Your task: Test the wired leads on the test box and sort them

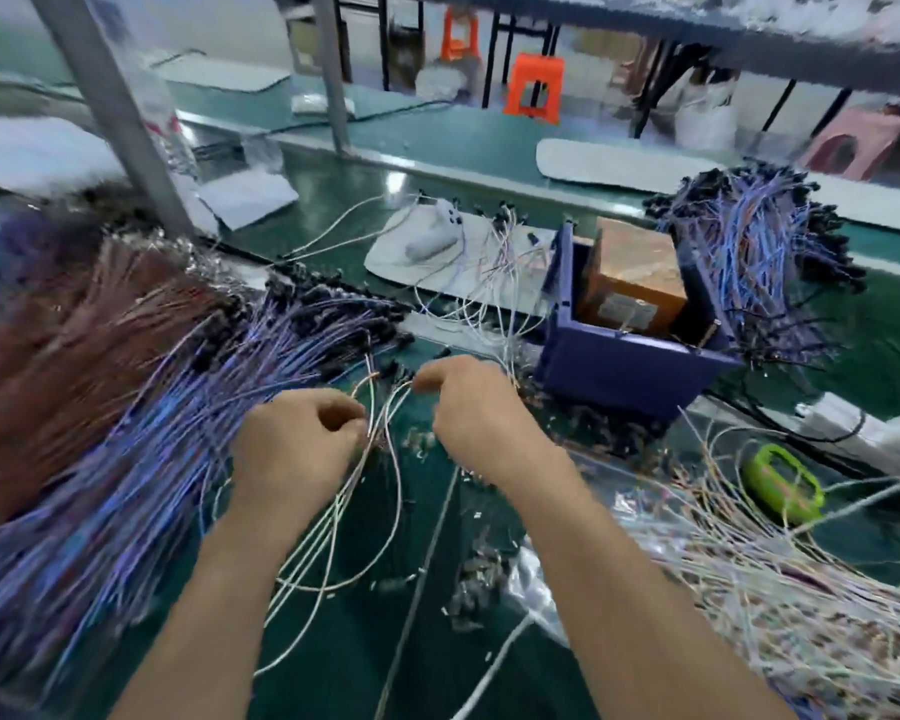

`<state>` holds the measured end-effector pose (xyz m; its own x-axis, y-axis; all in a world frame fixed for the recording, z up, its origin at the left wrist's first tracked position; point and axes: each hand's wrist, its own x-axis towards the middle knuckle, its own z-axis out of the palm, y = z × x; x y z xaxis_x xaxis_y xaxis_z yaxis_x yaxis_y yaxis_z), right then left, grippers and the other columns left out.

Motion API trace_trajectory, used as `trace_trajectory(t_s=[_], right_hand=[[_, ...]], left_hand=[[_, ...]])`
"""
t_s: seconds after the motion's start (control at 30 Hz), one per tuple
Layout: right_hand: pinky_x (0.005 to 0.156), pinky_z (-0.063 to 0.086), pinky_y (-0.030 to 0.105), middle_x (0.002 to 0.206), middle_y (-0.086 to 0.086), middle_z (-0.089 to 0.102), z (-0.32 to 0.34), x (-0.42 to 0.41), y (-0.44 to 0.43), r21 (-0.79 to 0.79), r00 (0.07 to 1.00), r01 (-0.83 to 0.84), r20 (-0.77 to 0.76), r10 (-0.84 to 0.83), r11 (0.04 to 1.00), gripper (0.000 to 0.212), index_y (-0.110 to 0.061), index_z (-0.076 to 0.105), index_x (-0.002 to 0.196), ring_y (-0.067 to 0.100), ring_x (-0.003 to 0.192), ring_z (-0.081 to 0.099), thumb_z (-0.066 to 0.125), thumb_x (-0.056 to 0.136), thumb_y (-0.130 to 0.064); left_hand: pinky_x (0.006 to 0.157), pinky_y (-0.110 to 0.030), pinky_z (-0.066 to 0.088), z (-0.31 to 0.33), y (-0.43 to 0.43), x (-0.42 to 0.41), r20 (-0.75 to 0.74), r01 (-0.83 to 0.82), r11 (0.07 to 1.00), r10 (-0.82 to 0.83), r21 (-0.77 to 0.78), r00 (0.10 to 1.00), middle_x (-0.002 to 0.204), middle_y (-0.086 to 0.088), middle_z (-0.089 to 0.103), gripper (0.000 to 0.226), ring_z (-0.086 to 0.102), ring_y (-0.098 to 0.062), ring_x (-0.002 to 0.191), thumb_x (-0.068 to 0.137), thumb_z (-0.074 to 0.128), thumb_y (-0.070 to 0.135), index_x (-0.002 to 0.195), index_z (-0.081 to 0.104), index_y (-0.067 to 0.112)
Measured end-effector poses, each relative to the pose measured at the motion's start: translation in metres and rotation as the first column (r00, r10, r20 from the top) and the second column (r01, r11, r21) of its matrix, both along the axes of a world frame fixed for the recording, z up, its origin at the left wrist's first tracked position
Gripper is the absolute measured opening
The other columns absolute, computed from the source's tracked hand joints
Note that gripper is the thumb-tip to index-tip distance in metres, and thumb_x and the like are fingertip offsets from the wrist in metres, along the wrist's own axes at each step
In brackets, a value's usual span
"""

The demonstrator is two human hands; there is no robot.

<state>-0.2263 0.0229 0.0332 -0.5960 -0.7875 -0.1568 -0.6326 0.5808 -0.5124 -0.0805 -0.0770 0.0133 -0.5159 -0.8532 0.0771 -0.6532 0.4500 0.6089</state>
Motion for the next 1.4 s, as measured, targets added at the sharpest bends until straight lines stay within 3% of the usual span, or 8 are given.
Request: trace_trajectory(t_s=[0.2, 0.43, 0.6, 0.77, 0.87, 0.93, 1.13, 1.4], right_hand=[[0.095, 0.048, 0.034, 0.122, 0.009, 0.056, -0.012, -0.003, -0.034, -0.065, 0.984, -0.022, -0.175, 0.01, 0.998, 0.064, -0.027, 0.071, 0.123, 0.032, 0.103, 0.061, 0.05, 0.077, 0.013], [0.073, 0.037, 0.031, 0.091, -0.001, 0.052, -0.019, -0.008, -0.041, -0.063, 0.961, -0.066, -0.273, 0.047, 0.996, 0.03, -0.023, 0.071, 0.092, 0.025, 0.093, 0.056, 0.06, 0.086, 0.005], [0.071, 0.047, 0.034, 0.088, -0.006, 0.063, 0.004, -0.011, -0.019, -0.191, 0.974, -0.02, -0.227, -0.024, 0.981, 0.024, -0.025, 0.071, 0.089, 0.02, 0.08, 0.059, 0.054, 0.091, -0.009], [0.044, 0.043, 0.019, 0.063, -0.012, 0.068, 0.031, -0.01, 0.014, -0.458, 0.958, 0.281, 0.188, -0.217, 0.843, 0.022, -0.028, 0.077, 0.078, 0.01, 0.048, 0.055, 0.069, 0.088, -0.01], [0.047, 0.044, 0.018, 0.072, 0.008, 0.066, 0.036, 0.002, 0.03, -0.493, 0.508, 0.656, 0.848, 0.15, 0.572, 0.016, -0.013, 0.08, 0.085, 0.013, 0.056, 0.054, 0.082, 0.074, -0.002], [0.054, 0.048, 0.019, 0.078, 0.01, 0.066, 0.027, 0.017, 0.031, -0.461, 0.405, 0.686, 0.885, 0.231, 0.564, 0.022, -0.01, 0.079, 0.093, 0.013, 0.062, 0.057, 0.085, 0.072, -0.005], [0.049, 0.041, 0.016, 0.059, 0.001, 0.061, 0.028, 0.02, 0.038, -0.498, 0.646, 0.658, 0.759, -0.083, 0.565, 0.019, -0.012, 0.079, 0.079, 0.007, 0.053, 0.049, 0.069, 0.091, -0.001], [0.055, 0.048, 0.024, 0.066, -0.001, 0.066, 0.028, 0.008, 0.067, -0.459, 0.478, 0.863, 0.877, -0.052, 0.211, 0.011, -0.018, 0.081, 0.077, 0.009, 0.057, 0.056, 0.072, 0.081, -0.022]], left_hand=[[0.088, -0.033, 0.057, -0.013, 0.0, -0.011, -0.037, 0.005, 0.993, 0.0, 0.116, 0.999, 0.095, 0.005, 0.08, 0.022, 0.072, -0.021, 0.094, 0.08, 0.083, 0.037, 0.101, 0.081, 0.032], [0.073, -0.028, 0.045, -0.017, 0.001, -0.023, 0.077, -0.019, 0.997, 0.014, 0.069, 0.997, 0.101, 0.009, 0.076, 0.034, 0.061, -0.017, 0.085, 0.081, 0.08, 0.049, 0.114, 0.074, 0.043], [0.065, -0.021, 0.055, -0.005, -0.004, -0.019, -0.213, 0.055, 0.972, -0.005, 0.228, 0.977, 0.077, 0.021, 0.075, 0.016, 0.068, 0.001, 0.07, 0.085, 0.077, 0.032, 0.086, 0.077, 0.048], [0.056, -0.016, 0.051, 0.01, -0.01, -0.011, -0.47, 0.309, 0.741, 0.01, 0.596, 0.883, 0.064, -0.001, 0.073, 0.023, 0.062, -0.008, 0.055, 0.091, 0.073, 0.004, 0.08, 0.084, 0.021], [0.056, -0.013, 0.046, 0.019, -0.005, -0.013, -0.554, 0.39, 0.676, 0.033, 0.625, 0.832, 0.061, 0.0, 0.067, 0.025, 0.056, -0.006, 0.055, 0.093, 0.069, 0.002, 0.079, 0.084, 0.016], [0.055, -0.015, 0.044, 0.024, 0.003, -0.02, -0.584, 0.419, 0.67, 0.027, 0.613, 0.811, 0.06, 0.0, 0.065, 0.029, 0.053, -0.008, 0.055, 0.093, 0.069, 0.002, 0.074, 0.083, 0.018], [0.053, -0.016, 0.044, 0.032, 0.02, -0.028, -0.557, 0.475, 0.693, -0.127, 0.542, 0.821, 0.059, -0.001, 0.067, 0.033, 0.052, -0.009, 0.052, 0.092, 0.07, 0.0, 0.074, 0.083, 0.024], [0.071, -0.028, 0.054, 0.031, 0.023, -0.025, -0.452, 0.452, 0.676, -0.193, 0.582, 0.871, 0.074, -0.005, 0.078, 0.026, 0.063, -0.012, 0.064, 0.088, 0.079, 0.01, 0.081, 0.084, 0.034]])
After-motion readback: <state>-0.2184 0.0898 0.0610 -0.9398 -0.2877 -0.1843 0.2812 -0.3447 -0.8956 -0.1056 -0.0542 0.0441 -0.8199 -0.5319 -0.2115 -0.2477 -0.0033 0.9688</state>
